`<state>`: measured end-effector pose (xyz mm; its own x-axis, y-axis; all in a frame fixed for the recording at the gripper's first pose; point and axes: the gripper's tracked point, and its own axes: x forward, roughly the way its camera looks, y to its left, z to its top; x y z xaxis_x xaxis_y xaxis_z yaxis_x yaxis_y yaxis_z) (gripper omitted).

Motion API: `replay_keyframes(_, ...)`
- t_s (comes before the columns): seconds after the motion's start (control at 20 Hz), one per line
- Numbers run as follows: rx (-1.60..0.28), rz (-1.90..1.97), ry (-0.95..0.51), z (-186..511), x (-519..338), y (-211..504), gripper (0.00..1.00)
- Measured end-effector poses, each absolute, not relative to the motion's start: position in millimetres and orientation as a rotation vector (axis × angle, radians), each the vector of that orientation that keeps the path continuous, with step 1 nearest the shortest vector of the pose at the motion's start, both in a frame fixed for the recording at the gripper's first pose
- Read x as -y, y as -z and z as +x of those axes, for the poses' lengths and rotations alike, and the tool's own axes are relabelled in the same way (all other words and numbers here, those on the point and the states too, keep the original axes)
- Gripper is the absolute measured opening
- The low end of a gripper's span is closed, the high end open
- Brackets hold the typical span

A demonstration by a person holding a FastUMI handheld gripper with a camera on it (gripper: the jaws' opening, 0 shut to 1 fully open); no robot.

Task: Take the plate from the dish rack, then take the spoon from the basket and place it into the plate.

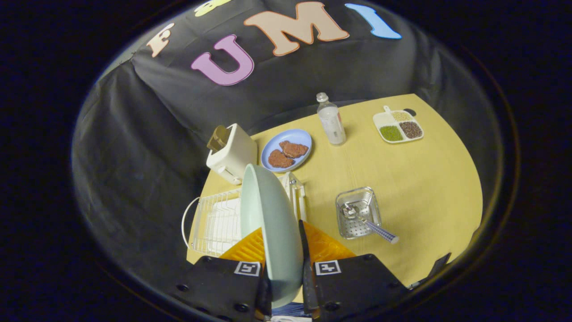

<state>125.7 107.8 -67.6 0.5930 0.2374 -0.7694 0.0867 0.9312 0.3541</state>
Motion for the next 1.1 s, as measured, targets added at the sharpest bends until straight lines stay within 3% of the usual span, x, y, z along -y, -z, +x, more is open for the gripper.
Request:
replay_keyframes(0.45, -0.942, 0.488, -0.202, 0.1, -56.0, 114.9, 0.30)
replay_keyframes(0.8, -0.931, 0.620, -0.120, -48.2, -17.6, 179.4, 0.30)
replay_keyframes(1.1, -0.851, 0.703, -0.011, -38.3, 16.5, 206.6, 0.30)
